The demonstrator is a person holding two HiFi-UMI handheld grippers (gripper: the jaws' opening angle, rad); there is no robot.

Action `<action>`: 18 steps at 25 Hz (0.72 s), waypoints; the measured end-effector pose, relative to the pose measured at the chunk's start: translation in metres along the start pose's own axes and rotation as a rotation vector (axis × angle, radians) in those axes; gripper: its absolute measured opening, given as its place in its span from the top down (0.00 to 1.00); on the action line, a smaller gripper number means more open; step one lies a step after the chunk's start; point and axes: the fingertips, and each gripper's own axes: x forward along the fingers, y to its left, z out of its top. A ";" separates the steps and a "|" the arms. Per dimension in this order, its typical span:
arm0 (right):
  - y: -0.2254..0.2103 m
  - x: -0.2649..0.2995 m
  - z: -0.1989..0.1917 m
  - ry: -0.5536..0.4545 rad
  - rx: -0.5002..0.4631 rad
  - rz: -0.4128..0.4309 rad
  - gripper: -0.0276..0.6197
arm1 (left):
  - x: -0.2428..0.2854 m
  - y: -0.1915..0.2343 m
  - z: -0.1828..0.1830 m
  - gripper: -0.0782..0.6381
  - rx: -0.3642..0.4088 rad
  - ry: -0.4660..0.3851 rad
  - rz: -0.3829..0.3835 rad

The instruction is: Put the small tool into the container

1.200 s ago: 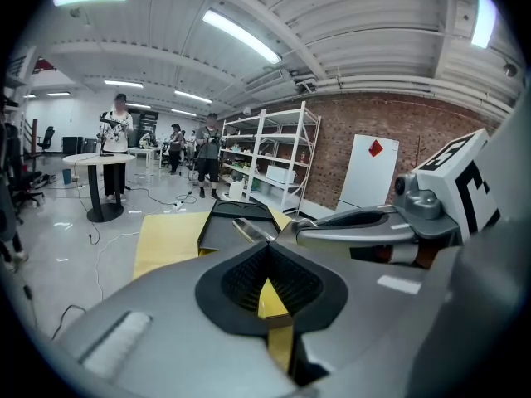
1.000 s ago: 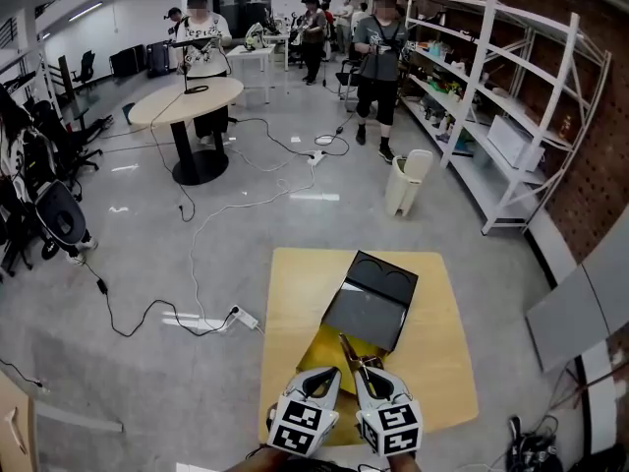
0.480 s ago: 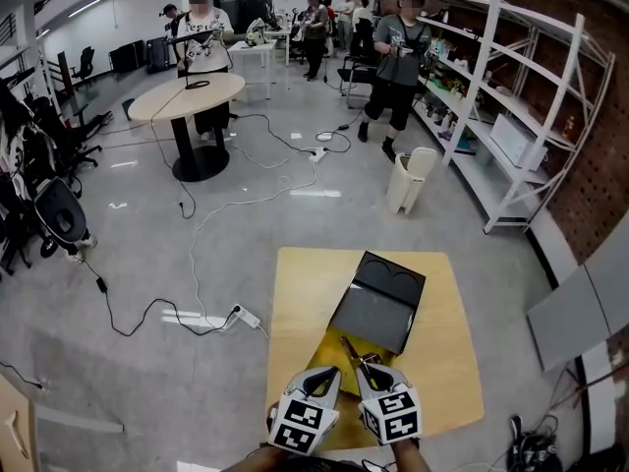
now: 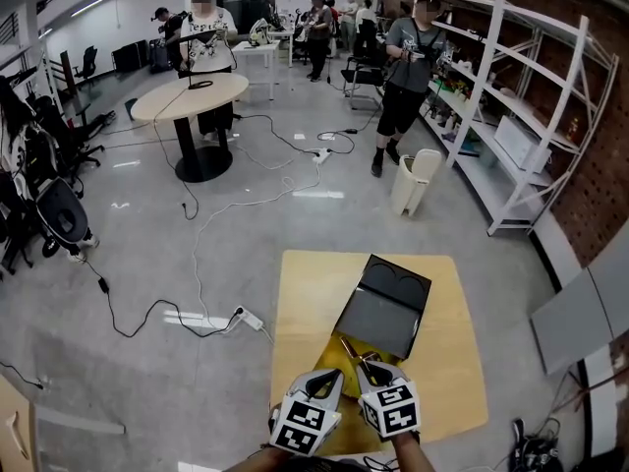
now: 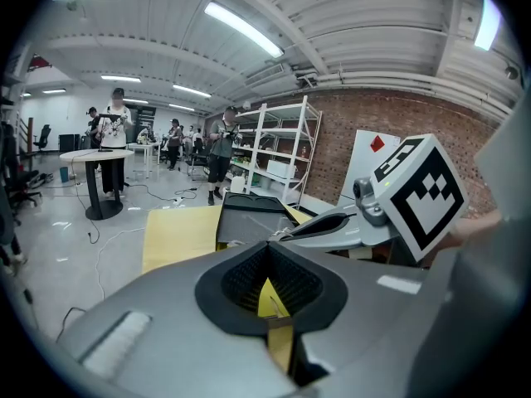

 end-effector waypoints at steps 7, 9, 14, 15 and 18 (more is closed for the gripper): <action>0.001 0.014 -0.014 0.038 0.006 0.006 0.92 | 0.000 0.003 -0.003 0.88 0.006 0.006 0.006; 0.000 0.017 -0.017 0.041 0.008 0.006 0.92 | 0.000 0.003 -0.003 0.88 0.007 0.007 0.006; -0.002 0.024 -0.029 0.057 0.019 -0.004 0.92 | 0.001 0.003 -0.005 0.88 0.012 0.010 0.003; -0.001 0.026 -0.032 0.064 0.021 -0.003 0.92 | 0.001 0.003 -0.005 0.88 0.012 0.010 0.003; 0.003 0.031 -0.040 0.087 0.018 -0.002 0.91 | 0.000 0.005 -0.008 0.88 0.009 0.012 0.003</action>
